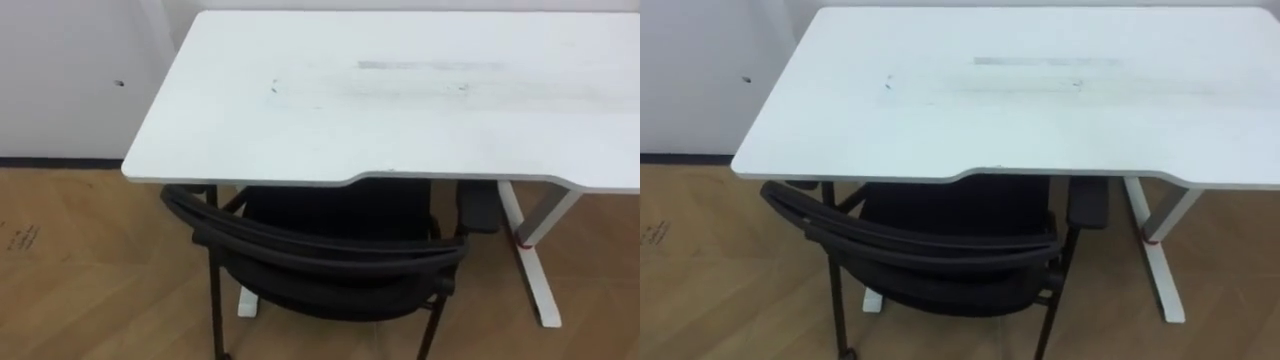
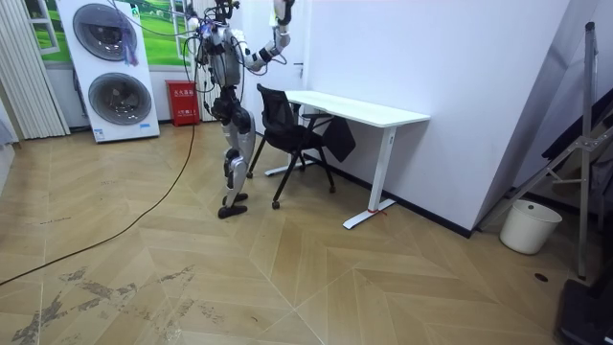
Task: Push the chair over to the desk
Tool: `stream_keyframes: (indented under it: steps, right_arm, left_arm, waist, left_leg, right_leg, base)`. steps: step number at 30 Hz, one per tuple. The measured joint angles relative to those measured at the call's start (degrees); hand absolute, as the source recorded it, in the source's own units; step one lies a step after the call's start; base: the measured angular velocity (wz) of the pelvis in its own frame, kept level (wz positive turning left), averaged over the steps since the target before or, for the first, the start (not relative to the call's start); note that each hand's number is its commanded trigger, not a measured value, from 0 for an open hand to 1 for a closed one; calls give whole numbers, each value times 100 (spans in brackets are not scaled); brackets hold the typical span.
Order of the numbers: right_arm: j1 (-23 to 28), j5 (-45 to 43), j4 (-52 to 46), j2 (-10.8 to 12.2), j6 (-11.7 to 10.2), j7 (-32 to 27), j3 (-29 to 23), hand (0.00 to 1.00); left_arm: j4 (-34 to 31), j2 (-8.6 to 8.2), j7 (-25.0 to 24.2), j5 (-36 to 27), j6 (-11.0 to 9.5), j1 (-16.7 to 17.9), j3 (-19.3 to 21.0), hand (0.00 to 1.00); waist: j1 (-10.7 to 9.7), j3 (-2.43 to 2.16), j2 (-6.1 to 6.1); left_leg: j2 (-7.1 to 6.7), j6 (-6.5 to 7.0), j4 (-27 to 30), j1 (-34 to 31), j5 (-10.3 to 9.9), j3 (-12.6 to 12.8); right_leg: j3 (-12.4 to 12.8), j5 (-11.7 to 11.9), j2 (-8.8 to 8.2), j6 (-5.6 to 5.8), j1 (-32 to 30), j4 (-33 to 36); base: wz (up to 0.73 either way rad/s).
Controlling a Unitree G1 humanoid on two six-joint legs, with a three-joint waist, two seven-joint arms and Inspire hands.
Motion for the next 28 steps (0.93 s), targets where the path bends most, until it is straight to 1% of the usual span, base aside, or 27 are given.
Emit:
stream_keyframes:
  steps: [1,2,3,4,5,6,7,8,9,10,11,12,13,14,15,16,17,18,19,20,21,22,23,25,26,27,28]
  right_arm:
    - [99,105,59,107,5,-97,5,0]
    - [378,252,139,416,81,-234,83,0]
    - [691,467,149,854,144,-314,239,0]
    - [891,589,178,1096,179,-314,345,0]
    - [1172,874,378,1596,254,-269,617,0]
    - [1463,1269,620,2130,386,-186,937,0]
    - [1611,1632,982,2644,503,-41,1296,0]
    - [1630,1801,1246,2839,517,50,1448,0]
    - [1628,2209,1891,3159,601,301,1700,0]
    - [1618,2431,2243,3273,628,436,1788,0]
    - [1623,2862,2999,3408,715,727,2007,0]
    - [1600,3140,3672,3536,773,1031,2154,0]
    - [1562,3348,4313,3596,831,1343,2356,0]
    - [1527,3406,4603,3604,878,1526,2440,0]
    - [1491,3480,5062,3622,965,1882,2598,0]
    - [1481,3485,5248,3635,997,2063,2669,0]
    - [1426,3484,5590,3638,1003,2425,2859,0]
    - [1373,3466,5871,3629,1006,2786,3067,0]
    - [1335,3460,6060,3625,1037,3159,3274,0]
    - [1273,3458,6140,3626,1080,3358,3408,0]
    - [1100,3435,6243,3625,1219,3733,3735,0]
    - [1048,3405,6243,3624,1269,3902,3887,0]
    - [952,3235,6249,3618,1328,4232,4161,0]
    - [704,2908,6316,3610,1390,4778,4542,0]
    - [634,2795,6337,3610,1408,4892,4635,0]
    - [455,2565,6397,3612,1464,5108,4777,0]
    - [319,2443,6417,3618,1507,5330,4923,0]
  left_arm:
    - [115,-73,70,-146,20,34,-79,0]
    - [381,-237,160,-452,74,118,-289,0]
    - [683,-466,198,-879,122,231,-620,0]
    - [866,-595,195,-1112,141,272,-818,0]
    - [1169,-951,110,-1572,207,362,-1182,0]
    - [1510,-1308,-20,-2072,248,393,-1514,0]
    - [1924,-1659,-232,-2529,268,521,-1818,0]
    - [2189,-1802,-349,-2676,281,575,-1933,0]
    - [2831,-2080,-653,-2857,357,611,-2069,0]
    - [3152,-2196,-805,-2964,393,613,-2136,0]
    - [3644,-2402,-1127,-3181,476,693,-2247,0]
    - [4050,-2556,-1433,-3253,514,799,-2341,0]
    - [4363,-2646,-1728,-3225,587,916,-2401,0]
    - [4462,-2692,-1880,-3217,628,945,-2402,0]
    - [4529,-2760,-2166,-3203,659,1019,-2405,0]
    - [4563,-2766,-2305,-3181,674,1046,-2423,0]
    - [4688,-2755,-2577,-3022,697,1050,-2494,0]
    - [4795,-2739,-2841,-2870,715,1035,-2700,0]
    - [4913,-2739,-3123,-2695,720,1036,-2939,0]
    - [4951,-2741,-3256,-2602,745,1032,-3057,0]
    - [4997,-2737,-3489,-2469,856,964,-3361,0]
    - [5031,-2735,-3604,-2397,902,896,-3518,0]
    - [5132,-2733,-3841,-2256,978,759,-3813,0]
    - [5206,-2743,-4234,-1921,1113,449,-4243,0]
    - [5201,-2743,-4327,-1810,1130,382,-4321,0]
    - [5200,-2738,-4476,-1579,1154,247,-4475,0]
    - [5191,-2726,-4613,-1478,1178,136,-4640,0]
  waist:
    - [8,-3,-3]
    - [32,1,-20]
    - [40,3,-29]
    - [39,3,-27]
    - [74,-3,-25]
    - [150,-7,-40]
    - [196,-13,-38]
    - [204,-16,-32]
    - [250,-12,-34]
    - [285,-11,-27]
    - [300,-15,-13]
    - [296,-17,-5]
    - [296,-16,-28]
    - [287,-14,-19]
    - [266,-31,-39]
    - [214,-35,-47]
    - [151,-32,-50]
    - [157,-20,-38]
    - [170,15,18]
    - [175,9,5]
    - [153,20,-32]
    - [159,24,-37]
    - [165,28,-46]
    - [167,26,-71]
    - [170,25,-80]
    - [168,43,-104]
    - [165,62,-135]
  left_leg:
    - [-1,3,-3,7,3,0]
    - [-5,6,3,-6,4,-1]
    - [-25,22,3,-48,16,-30]
    - [-32,30,3,-72,25,-35]
    - [-36,32,18,-150,35,-35]
    - [-42,21,16,-178,41,-33]
    - [-44,13,3,-178,46,-33]
    - [-44,12,3,-175,47,-32]
    - [-49,12,-8,-148,47,-28]
    - [-51,11,-16,-130,45,-26]
    - [-64,10,-47,-76,44,-27]
    - [-84,-6,-101,-13,54,-28]
    - [-135,-32,-128,6,72,-45]
    - [-142,-55,-120,7,88,-62]
    - [-130,-100,-108,9,117,-26]
    - [-94,-107,-81,4,116,54]
    - [87,-137,57,-41,37,478]
    - [299,-254,293,-89,-136,861]
    - [319,-273,343,-75,-254,857]
    - [300,-261,326,-50,-264,826]
    - [277,-258,292,-42,-260,794]
    - [262,-242,259,-43,-243,782]
    - [240,-224,195,-29,-206,783]
    - [191,-132,87,-2,-144,766]
    - [185,-121,55,7,-125,767]
    - [176,-96,1,23,-95,778]
    - [162,-95,-52,50,-83,784]
  right_leg:
    - [64,-11,1,13,-17,42]
    - [168,-10,17,12,-25,16]
    - [180,-6,23,8,-57,2]
    - [187,-2,24,2,-75,-7]
    - [175,2,24,-4,-129,-22]
    - [187,9,25,-15,-122,-120]
    - [219,30,33,-48,-87,-240]
    - [263,40,39,-64,-63,-298]
    - [361,58,35,-93,2,-380]
    - [402,63,34,-100,34,-412]
    - [448,74,24,-120,119,-516]
    - [467,62,8,-140,187,-608]
    - [456,-21,-41,-253,193,-627]
    - [424,-28,-55,-256,194,-625]
    - [365,-57,-75,-273,191,-635]
    - [299,-79,-92,-309,192,-650]
    - [146,-87,-127,-319,192,-665]
    - [121,-107,-114,-312,221,-651]
    - [128,-140,-92,-280,298,-637]
    - [139,-145,-86,-271,318,-627]
    - [175,-134,-86,-246,322,-646]
    - [190,-114,-86,-225,322,-676]
    - [227,-77,-88,-189,319,-707]
    - [243,-64,-100,-180,322,-742]
    - [244,-53,-103,-182,323,-768]
    - [243,-41,-101,-187,322,-798]
    - [235,-41,-91,-187,324,-804]
  base:
    - [-8]
    - [-8]
    - [-5]
    - [-4]
    - [-8]
    - [-20]
    - [-24]
    - [-34]
    - [-30]
    - [-33]
    - [-23]
    - [-20]
    - [-10]
    - [0]
    - [14]
    - [30]
    - [30]
    - [25]
    - [3]
    - [0]
    - [-4]
    - [0]
    - [0]
    - [5]
    - [0]
    - [-3]
    - [-4]
